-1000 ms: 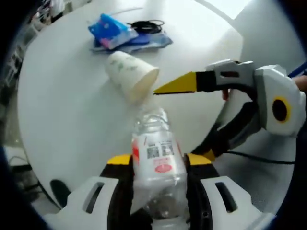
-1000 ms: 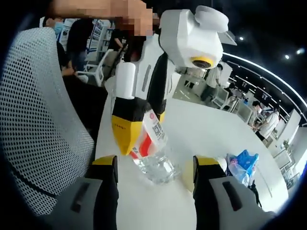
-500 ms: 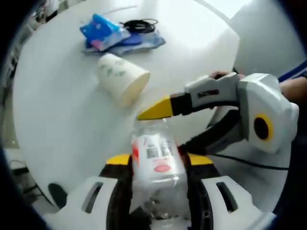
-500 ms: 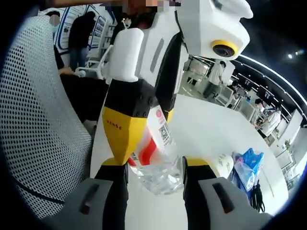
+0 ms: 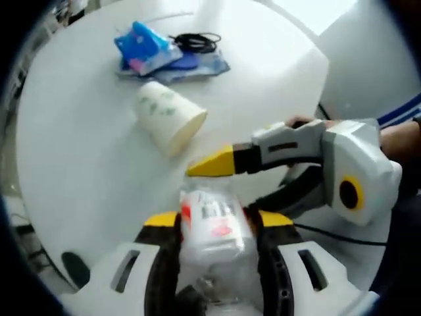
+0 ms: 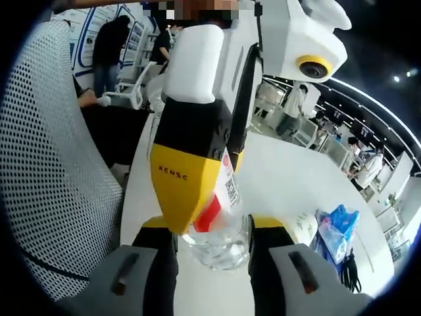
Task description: Arrange the tabletop items into an orderly group along one side of the table until the central work area is clear of visible clutter.
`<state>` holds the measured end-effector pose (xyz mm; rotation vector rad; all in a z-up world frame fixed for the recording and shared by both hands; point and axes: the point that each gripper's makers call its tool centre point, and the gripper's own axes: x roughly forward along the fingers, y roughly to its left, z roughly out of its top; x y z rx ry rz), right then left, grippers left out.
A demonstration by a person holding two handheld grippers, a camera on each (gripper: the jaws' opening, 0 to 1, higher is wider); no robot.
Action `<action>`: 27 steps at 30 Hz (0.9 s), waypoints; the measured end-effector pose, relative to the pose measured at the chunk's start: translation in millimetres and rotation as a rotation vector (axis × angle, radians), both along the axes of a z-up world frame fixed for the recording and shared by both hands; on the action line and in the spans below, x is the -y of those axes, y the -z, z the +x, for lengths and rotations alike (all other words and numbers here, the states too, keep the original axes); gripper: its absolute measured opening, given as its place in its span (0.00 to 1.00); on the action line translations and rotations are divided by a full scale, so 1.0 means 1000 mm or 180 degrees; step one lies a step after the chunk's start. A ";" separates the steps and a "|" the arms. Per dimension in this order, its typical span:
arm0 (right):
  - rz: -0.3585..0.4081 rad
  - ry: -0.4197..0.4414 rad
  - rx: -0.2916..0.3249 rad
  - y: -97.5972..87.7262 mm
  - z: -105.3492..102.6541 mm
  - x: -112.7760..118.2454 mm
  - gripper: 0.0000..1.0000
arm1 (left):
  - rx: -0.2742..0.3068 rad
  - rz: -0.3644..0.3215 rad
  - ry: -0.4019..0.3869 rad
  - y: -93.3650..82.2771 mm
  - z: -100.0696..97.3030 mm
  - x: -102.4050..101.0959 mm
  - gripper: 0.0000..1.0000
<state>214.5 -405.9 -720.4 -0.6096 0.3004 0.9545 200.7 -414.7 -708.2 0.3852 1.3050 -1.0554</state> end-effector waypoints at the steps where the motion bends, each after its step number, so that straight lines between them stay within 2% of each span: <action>1: -0.0021 -0.0024 0.0065 -0.002 0.001 0.000 0.39 | 0.0049 -0.0009 0.0042 0.000 0.002 0.000 0.43; 5: 0.0003 0.0007 0.0019 -0.002 0.002 0.000 0.38 | 0.0097 -0.0048 0.0130 -0.001 0.002 0.002 0.45; 8: 0.0003 0.0020 0.0023 -0.002 0.002 0.000 0.38 | 0.0048 -0.0140 0.0117 -0.003 -0.001 0.007 0.52; 14: 0.0062 0.0084 -0.0031 -0.002 0.003 0.001 0.38 | 0.0015 -0.0211 0.0144 -0.007 -0.003 0.010 0.61; 27: 0.0114 0.0165 -0.0057 -0.002 0.004 0.001 0.38 | 0.0090 -0.0333 0.0210 -0.011 -0.001 0.008 0.62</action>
